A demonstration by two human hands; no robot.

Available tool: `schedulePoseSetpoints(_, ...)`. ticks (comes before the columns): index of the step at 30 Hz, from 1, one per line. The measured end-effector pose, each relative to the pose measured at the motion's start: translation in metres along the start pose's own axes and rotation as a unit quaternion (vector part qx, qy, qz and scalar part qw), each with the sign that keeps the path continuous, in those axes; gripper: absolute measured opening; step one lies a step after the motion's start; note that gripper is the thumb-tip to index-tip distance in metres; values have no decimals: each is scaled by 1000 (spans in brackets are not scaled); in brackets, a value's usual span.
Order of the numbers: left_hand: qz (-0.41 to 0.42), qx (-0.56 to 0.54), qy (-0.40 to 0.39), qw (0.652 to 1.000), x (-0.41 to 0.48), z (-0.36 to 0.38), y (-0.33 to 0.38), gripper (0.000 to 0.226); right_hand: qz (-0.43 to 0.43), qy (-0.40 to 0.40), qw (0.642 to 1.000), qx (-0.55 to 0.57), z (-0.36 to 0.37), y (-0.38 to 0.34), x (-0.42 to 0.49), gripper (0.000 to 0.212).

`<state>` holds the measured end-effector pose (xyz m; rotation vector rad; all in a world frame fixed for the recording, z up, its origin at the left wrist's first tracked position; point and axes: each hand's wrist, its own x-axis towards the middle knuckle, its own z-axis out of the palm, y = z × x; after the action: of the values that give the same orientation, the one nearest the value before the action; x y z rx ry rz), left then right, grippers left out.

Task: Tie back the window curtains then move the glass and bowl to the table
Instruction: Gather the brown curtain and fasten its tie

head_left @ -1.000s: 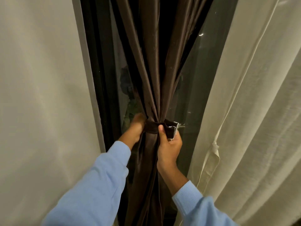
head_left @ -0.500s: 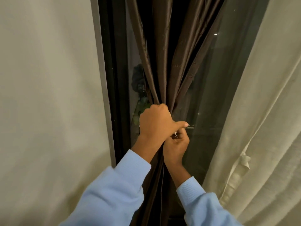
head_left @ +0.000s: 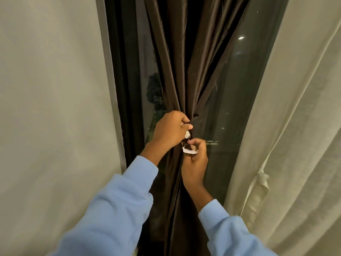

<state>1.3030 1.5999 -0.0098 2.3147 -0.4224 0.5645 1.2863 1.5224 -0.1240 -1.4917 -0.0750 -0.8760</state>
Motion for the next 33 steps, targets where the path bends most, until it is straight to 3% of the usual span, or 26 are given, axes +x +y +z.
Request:
schedulePoseSetpoints(4, 52, 5, -31, 998, 7, -6, -11, 12, -42, -37, 998, -34, -8, 2, 2, 32)
schedulePoseSetpoints(6, 40, -34, -55, 997, 10, -11, -16, 13, -111, -49, 990, -78, -13, 3, 3, 29)
schedulePoseSetpoints(11, 33, -135, -89, 986, 19, -18, -27, 15, -282, -165, 931, -165, -20, -3, 21, 27)
schedulePoseSetpoints(14, 78, -136, -117, 981, 14, -14, -36, 17, -320, -187, 910, -184, -25, -18, 42, 24)
schedulePoseSetpoints(20, 93, -143, -137, 976, 12, -20, -43, 23, -311, -226, 909, -161, -28, -38, 65, 17)
schedulePoseSetpoints(23, 86, -186, -81, 975, 8, -25, -42, 23, -303, -200, 918, -159, -27, -43, 70, 14)
schedulePoseSetpoints(29, 89, -187, -41, 978, 5, -22, -44, 16, -188, -173, 961, -109, -24, -60, 74, 21)
schedulePoseSetpoints(33, 42, -241, -50, 968, -2, -19, -44, 18, -139, -165, 971, -107, -23, -68, 80, 29)
